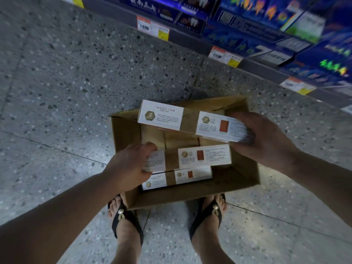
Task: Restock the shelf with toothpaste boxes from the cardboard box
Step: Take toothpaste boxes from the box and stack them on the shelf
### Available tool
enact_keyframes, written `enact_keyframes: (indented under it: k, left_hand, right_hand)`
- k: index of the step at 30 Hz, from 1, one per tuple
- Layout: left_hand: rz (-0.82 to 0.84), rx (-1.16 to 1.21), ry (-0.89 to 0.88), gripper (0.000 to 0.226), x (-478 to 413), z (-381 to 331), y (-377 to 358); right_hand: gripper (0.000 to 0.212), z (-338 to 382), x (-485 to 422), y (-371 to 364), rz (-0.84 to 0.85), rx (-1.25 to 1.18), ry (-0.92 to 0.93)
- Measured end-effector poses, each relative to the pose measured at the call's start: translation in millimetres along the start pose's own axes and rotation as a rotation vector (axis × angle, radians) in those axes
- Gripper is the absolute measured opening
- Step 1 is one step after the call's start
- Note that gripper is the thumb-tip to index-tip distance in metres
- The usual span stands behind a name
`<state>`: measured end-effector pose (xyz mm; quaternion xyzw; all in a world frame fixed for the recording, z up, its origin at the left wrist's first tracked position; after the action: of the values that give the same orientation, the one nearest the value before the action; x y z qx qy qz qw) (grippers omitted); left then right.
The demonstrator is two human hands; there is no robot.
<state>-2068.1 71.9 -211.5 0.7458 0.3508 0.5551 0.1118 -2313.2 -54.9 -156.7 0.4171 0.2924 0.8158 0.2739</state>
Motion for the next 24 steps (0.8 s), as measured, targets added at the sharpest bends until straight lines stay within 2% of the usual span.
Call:
enact_keyframes:
  k: [5, 8, 11, 15, 17, 20, 24]
  left_hand:
    - [-0.074, 0.02, -0.067, 0.063, 87.8, -20.3, 59.5]
    - [-0.069, 0.039, -0.055, 0.063, 143.8, -37.1, 105.2]
    - [-0.105, 0.071, -0.125, 0.061, 193.7, -59.9, 157.8]
    - [-0.266, 0.015, -0.205, 0.072, 263.0, -106.2, 230.7]
    - [-0.29, 0.061, -0.28, 0.062, 298.8, -133.2, 264.4]
    - [-0.24, -0.013, -0.387, 0.048, 354.5, -170.9, 305.1]
    - [-0.268, -0.054, -0.505, 0.037, 420.4, -218.9, 350.4]
  right_hand:
    - [0.061, 48.4, 54.7, 69.3, -0.052, -0.048, -0.044]
    - [0.06, 76.7, 94.9, 117.2, -0.113, -0.065, 0.005]
    - [0.055, 109.4, 140.8, 171.6, -0.188, -0.102, 0.017]
    - [0.058, 160.8, 212.6, 247.2, -0.339, -0.099, 0.02]
    - [0.055, 187.3, 249.9, 283.7, -0.38, -0.114, 0.004]
    - [0.048, 222.3, 308.8, 330.3, -0.437, -0.242, -0.037]
    - [0.06, 252.2, 396.0, 373.6, -0.577, -0.201, -0.106]
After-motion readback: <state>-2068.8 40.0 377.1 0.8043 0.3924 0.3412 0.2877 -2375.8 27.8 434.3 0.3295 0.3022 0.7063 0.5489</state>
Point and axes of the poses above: each hand's wrist, its own x-axis away from the middle knuckle, its own y-axis out of the back of the hand, z = x × y, the point moved 4 cm from there along -x, towards the middle knuckle, and after that the axes turned 6 degrees about z, right-handed, at the moved point
